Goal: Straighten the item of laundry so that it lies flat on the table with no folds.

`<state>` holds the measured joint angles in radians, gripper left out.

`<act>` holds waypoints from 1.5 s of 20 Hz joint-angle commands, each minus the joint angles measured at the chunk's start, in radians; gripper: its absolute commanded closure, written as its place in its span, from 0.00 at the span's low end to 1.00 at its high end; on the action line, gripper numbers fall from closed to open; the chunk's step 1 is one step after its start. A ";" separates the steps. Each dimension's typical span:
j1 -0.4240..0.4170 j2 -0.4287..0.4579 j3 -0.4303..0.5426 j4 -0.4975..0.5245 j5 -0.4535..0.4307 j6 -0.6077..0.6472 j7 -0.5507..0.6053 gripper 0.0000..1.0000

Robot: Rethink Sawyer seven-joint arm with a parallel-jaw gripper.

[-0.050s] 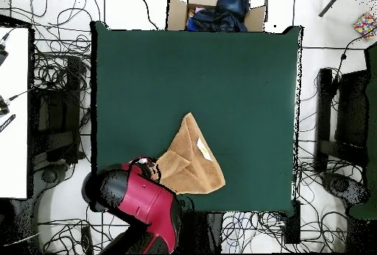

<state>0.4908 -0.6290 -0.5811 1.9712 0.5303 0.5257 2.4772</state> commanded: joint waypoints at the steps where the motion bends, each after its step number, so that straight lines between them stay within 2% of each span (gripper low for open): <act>1: 0.010 0.068 0.002 -0.078 0.018 0.080 0.291 0.00; 3: -0.011 0.075 -0.006 -0.081 0.008 0.073 0.269 0.00; 6: -0.024 0.114 -0.037 -0.127 -0.014 0.130 0.268 0.00; 8: -0.041 0.119 -0.057 -0.185 -0.036 0.245 0.266 0.00; 10: -0.046 0.138 -0.072 -0.230 -0.031 0.279 0.283 0.00; 14: -0.048 0.209 -0.090 -0.286 -0.018 0.232 0.297 0.00; 16: -0.036 0.234 -0.108 -0.309 -0.022 0.254 0.309 0.00; 19: -0.026 0.242 -0.118 -0.317 0.005 0.239 0.327 0.00; 23: -0.016 0.256 -0.139 -0.326 -0.008 0.243 0.303 0.00; 26: -0.033 0.266 -0.101 -0.307 0.021 0.202 0.293 0.00; 30: -0.060 0.264 -0.077 -0.284 0.014 0.167 0.232 0.00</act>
<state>0.4697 -0.4005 -0.7554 1.7074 0.5168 0.7058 2.4816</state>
